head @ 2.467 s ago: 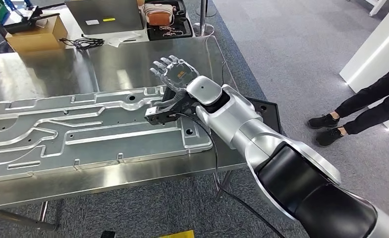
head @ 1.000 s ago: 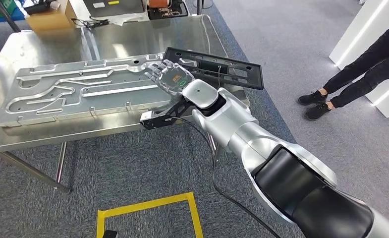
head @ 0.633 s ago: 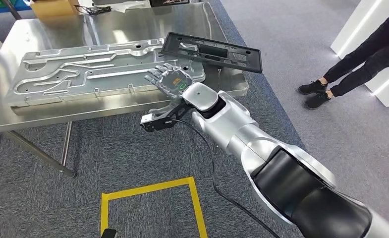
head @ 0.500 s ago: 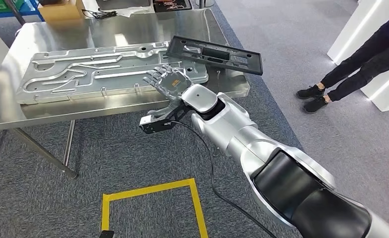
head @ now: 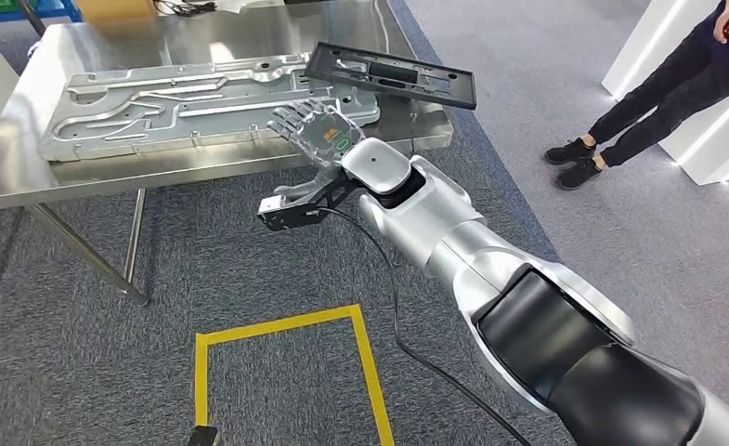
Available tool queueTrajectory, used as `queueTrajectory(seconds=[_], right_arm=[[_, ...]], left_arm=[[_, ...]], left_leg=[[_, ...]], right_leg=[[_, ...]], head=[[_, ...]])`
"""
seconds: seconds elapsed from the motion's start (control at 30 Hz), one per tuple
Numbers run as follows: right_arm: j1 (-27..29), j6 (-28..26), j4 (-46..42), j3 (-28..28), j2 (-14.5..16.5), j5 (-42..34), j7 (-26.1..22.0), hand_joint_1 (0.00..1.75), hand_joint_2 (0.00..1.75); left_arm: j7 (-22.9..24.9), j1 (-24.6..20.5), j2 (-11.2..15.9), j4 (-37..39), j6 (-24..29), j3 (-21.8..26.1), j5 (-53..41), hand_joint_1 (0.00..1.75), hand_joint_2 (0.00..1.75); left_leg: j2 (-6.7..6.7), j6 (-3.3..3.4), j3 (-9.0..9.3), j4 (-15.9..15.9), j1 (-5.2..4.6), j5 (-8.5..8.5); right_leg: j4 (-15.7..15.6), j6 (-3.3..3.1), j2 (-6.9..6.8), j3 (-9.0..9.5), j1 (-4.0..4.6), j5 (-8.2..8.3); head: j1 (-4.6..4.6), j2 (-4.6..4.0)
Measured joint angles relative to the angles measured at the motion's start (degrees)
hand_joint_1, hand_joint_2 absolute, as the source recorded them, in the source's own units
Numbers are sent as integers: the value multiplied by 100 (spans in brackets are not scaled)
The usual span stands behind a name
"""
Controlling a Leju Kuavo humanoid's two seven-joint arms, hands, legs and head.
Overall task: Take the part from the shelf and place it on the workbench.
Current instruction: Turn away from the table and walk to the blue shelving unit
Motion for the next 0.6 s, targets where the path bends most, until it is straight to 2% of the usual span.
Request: queueTrajectory(seconds=[0.03,0.07,0.1,0.13,0.17,0.2,0.23,0.27,0.3,0.37,0.4,0.43,0.47,0.5,0.53,0.6], right_arm=[[4,-2,5,0,-3,-3,-2,0,0],[5,-3,10,0,-6,-5,-4,0,0],[7,-4,14,0,-5,-7,-5,0,0],[13,-7,18,0,-5,-9,-7,0,0],[25,-11,22,0,-6,-9,-9,0,0],[41,-18,28,0,-7,-10,-10,0,0],[56,-26,32,0,-10,-10,-12,0,0],[66,-37,35,0,-14,-10,-15,0,0],[69,-48,37,0,-18,-11,-17,0,0],[64,-78,34,0,-28,-15,-18,0,0],[63,-93,34,0,-32,-17,-15,0,0],[67,-108,36,0,-37,-18,-12,0,0],[74,-121,41,0,-47,-19,-10,0,0],[80,-130,46,0,-59,-19,-9,0,0],[84,-137,50,0,-71,-20,-9,0,0],[87,-149,55,0,-95,-23,-9,0,0]], left_arm=[[0,19,2,0,1,-1,-2,0,0],[-1,35,4,0,3,-1,-4,0,0],[-1,45,7,0,8,-1,-9,0,0],[-1,49,10,0,14,-1,-13,0,0],[-1,49,14,0,20,-1,-17,0,0],[-1,49,18,0,26,-1,-21,0,0],[-1,49,21,0,29,-1,-23,0,0],[-4,48,23,0,32,-1,-26,0,0],[-8,43,25,0,33,-1,-31,0,0],[-18,29,28,-1,34,-1,-47,0,0],[-22,22,31,-2,35,-1,-55,0,0],[-25,20,33,-2,35,-1,-61,0,0],[-25,21,33,-2,34,-1,-63,0,0],[-23,23,32,-2,33,-1,-66,0,0],[-21,22,32,-2,31,0,-67,0,0],[-7,12,33,-2,31,1,-74,0,0]], left_leg=[[-6,-19,-63,130,0,-189],[-11,-35,-150,382,2,-482],[-14,-51,-248,746,3,-815],[-13,-69,-331,1162,5,-1070],[-13,-87,-370,1520,7,-1177],[-12,-102,-338,1745,9,-1135],[-12,-112,-218,1786,14,-995],[-11,-117,6,1618,20,-844],[-12,-117,325,1278,26,-800],[-22,-83,941,464,17,-1006],[-28,-50,1106,206,4,-1134],[-32,-7,1155,79,-10,-1184],[-26,41,1119,67,-7,-1156],[-16,87,1075,59,-2,-1097],[-4,136,1021,51,6,-1025],[13,200,866,44,14,-879]], right_leg=[[-24,-37,-14,-74,-18,95],[-37,-68,-25,-163,-35,190],[-34,-89,-26,-270,-31,277],[-25,-93,-24,-382,-29,363],[-13,-89,-24,-494,-28,445],[6,-78,-26,-613,-29,524],[34,-62,-27,-732,-34,597],[73,-41,-27,-850,-40,661],[122,-17,-27,-956,-43,713],[226,38,-27,-1105,-32,796],[252,67,-29,-1141,-24,839],[259,99,-32,-1160,-19,887],[252,132,-32,-1175,-22,927],[276,165,-23,-1200,-34,887],[380,198,-10,-1250,-45,733],[925,256,14,-1427,-67,159]], head=[[0,0],[-1,0],[-1,0],[-2,0],[-2,0],[-2,0],[-2,0],[-2,0],[-2,0],[-2,0],[-2,0],[-1,0],[-1,0],[0,0],[0,0],[-1,0]])
